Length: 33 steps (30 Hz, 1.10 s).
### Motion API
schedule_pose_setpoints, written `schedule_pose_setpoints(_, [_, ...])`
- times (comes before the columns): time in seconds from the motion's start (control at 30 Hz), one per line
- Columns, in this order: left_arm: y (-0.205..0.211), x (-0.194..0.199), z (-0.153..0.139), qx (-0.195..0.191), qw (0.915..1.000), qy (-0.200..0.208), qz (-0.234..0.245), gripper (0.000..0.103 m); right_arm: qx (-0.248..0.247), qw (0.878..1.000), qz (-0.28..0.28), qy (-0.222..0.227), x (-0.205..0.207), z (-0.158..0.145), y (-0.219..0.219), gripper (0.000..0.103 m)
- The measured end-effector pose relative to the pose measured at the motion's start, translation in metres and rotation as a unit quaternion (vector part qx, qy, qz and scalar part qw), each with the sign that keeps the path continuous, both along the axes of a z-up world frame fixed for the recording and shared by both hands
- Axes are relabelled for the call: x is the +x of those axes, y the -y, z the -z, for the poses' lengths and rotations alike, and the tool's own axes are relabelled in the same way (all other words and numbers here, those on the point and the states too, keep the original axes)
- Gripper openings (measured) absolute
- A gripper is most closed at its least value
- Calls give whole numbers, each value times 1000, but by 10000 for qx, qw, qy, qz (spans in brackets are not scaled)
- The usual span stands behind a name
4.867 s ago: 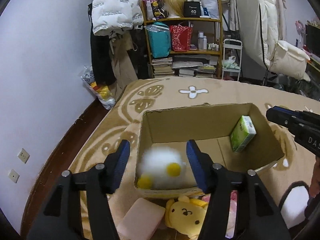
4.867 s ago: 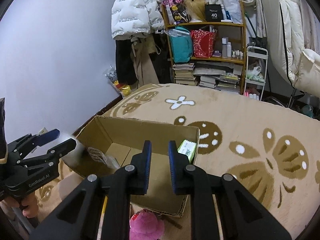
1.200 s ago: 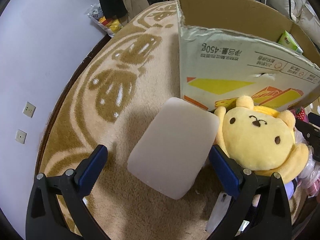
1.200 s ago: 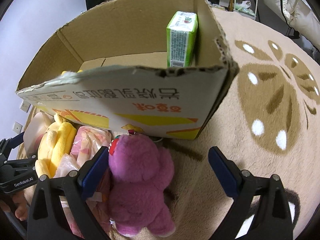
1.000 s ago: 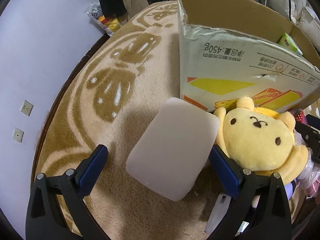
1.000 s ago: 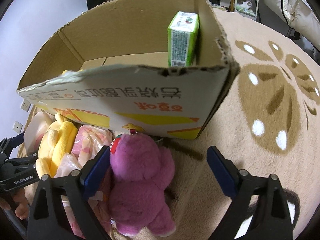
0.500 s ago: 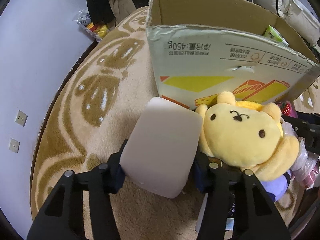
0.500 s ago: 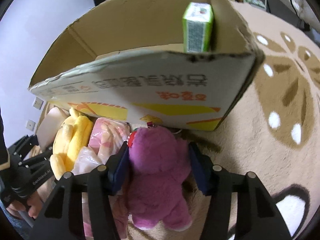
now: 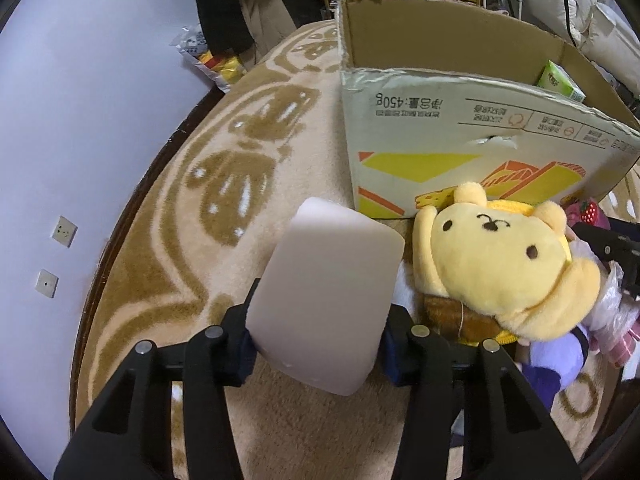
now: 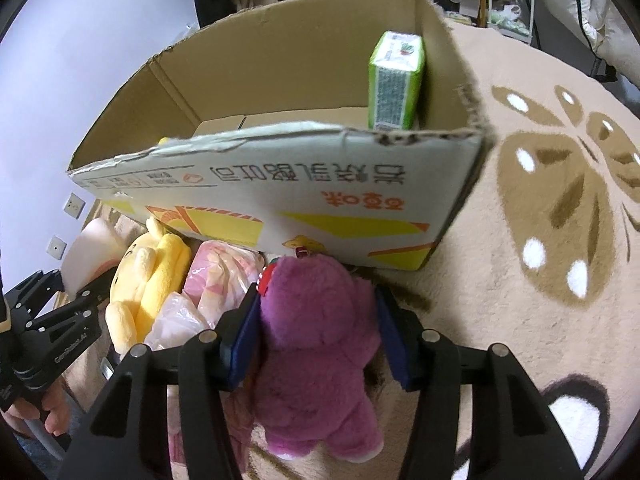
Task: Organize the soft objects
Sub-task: 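Grasp the pink block with left tool while right tool grasps pink bear plush, then lift block and pink bear over the box and open both tools inside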
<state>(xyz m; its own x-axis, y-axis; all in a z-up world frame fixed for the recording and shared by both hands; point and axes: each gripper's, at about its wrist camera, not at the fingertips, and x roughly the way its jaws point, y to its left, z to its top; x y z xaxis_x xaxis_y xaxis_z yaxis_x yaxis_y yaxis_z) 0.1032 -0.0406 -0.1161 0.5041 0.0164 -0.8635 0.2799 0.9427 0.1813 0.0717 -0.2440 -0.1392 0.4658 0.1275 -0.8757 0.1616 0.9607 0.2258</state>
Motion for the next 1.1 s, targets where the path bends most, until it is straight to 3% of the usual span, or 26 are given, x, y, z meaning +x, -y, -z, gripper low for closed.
schedule_pose_setpoints(0.23, [-7,-17,-11,-109,9998,127,-118,44,-91,9996,194,164,-11,-13,8,58])
schedule_pose_setpoints(0.73, [-20,-45,-39,-222,9981,496,-286,44,-237,9938,383,1018,-37,-49,16,58])
schedule_pose_setpoints(1.03, [-15,-71,-65,-132,9937,1089,-225,44,-492,9811,354,1840,-59,-94,6,58])
schedule_pose_setpoints(1.1, [-12,-76,-72,-265,9915,1264,-131,44,-572,9771,323,2022,-61,-104,4,58])
